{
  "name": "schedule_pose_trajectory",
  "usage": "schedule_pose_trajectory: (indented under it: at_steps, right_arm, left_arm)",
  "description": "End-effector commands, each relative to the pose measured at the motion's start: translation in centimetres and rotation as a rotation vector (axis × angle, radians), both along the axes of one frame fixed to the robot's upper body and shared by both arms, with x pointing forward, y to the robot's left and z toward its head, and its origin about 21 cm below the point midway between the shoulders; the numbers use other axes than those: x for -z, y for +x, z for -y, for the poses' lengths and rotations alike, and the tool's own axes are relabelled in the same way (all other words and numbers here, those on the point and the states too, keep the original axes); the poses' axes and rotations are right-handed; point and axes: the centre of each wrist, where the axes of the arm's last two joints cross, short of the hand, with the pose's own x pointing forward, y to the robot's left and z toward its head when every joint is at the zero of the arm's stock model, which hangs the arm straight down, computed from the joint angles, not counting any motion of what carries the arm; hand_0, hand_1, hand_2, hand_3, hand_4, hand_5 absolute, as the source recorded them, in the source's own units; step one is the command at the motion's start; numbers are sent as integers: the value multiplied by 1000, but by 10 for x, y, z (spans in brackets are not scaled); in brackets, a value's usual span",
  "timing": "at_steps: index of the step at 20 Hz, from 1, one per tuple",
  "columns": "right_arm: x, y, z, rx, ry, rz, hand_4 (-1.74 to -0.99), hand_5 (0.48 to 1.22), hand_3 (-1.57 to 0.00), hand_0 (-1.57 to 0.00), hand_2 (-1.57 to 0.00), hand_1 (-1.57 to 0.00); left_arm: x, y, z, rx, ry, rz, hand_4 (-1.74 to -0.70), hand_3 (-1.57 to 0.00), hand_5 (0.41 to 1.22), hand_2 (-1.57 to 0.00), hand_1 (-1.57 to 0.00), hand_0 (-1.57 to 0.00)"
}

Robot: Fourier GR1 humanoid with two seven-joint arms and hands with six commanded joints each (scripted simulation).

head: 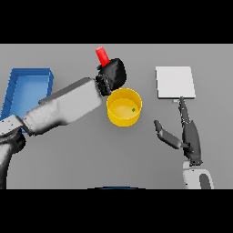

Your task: Pick up the red beaker and tilt it to pour out 1 green nut into yellow bowl. Pick up the yellow bowl and place it on the metallic measuring scale.

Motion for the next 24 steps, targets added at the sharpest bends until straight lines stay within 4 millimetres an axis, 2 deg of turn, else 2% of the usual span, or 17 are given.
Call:
schedule_pose_trajectory:
  at_steps: [1, 6, 9, 11, 12, 13, 14, 16, 18, 20, 22, 24]
  right_arm:
    - [0, -1, 1, 4, 2, 8, -1225, 583, 1, 1, 1, 1]
    - [2, -2, 1, -11, -9, 29, -1210, 592, 1, 1, 1, 1]
    - [1, -1, -1, -7, -20, 33, -1207, 594, 1, 1, 1, 1]
    - [-3, -1, -4, -5, -19, 48, -1206, 592, 1, 1, 1, 1]
    - [-3, 0, -3, -5, -19, 48, -1209, 592, 1, 1, 1, 1]
    - [-1, 1, -2, -3, -25, 42, -1203, 592, 1, 1, 1, 1]
    - [2, 2, -3, -2, -24, 32, -1201, 592, 1, 1, 1, 1]
    - [1, 2, -2, -8, -10, 50, -1186, 596, 1, 1, 1, 1]
    - [-1, 0, 1, -15, 7, 58, -1181, 593, 1, 1, 1, 1]
    - [-2, 5, 2, -21, 48, 38, -1183, 595, 1, 1, 1, 1]
    - [-1, 4, 1, -30, 41, 40, -1200, 596, 1, 1, 1, 1]
    - [-1, 5, 2, -37, 44, 42, -1209, 593, 1, 1, 1, 1]
  left_arm:
    - [1, 1, 2, 13, 27, 16, -1735, -1568, 1221, -1571, -1571, -1571]
    - [1, 1, 11, 103, 140, 52, -1735, -1570, 1221, -1571, -1571, -1571]
    - [-6, 1, 14, 118, 175, 74, -1733, -1570, 1221, -1571, -1571, -1571]
    - [-26, 8, 14, 108, 158, 83, -1730, -1571, 1221, -1571, -1571, -1571]
    - [-43, 14, 14, 111, 134, 114, -1729, -1571, 1221, -1571, -1571, -1571]
    - [-57, 20, 11, 99, 110, 147, -1727, -1494, 1221, -1571, -1571, -1571]
    - [-76, 27, 6, 82, 91, 172, -1676, -1509, 1221, -1399, -1571, -1571]
    - [-116, 39, -4, 47, 15, 212, -1699, -1041, 1221, -1461, -1571, -1571]
    - [-147, 45, -10, -7, -65, 248, -1705, -1232, 1221, -1501, -1571, -1571]
    - [-168, 54, -24, -114, -185, 262, -1715, -1354, 1221, -1526, -1571, -1571]
    - [-187, 65, -52, -257, -372, 253, -1723, -1380, 1221, -1542, -1571, -1571]
    - [-193, 77, -92, -438, -591, 244, -1729, -1365, 1221, -1553, -1571, -1571]
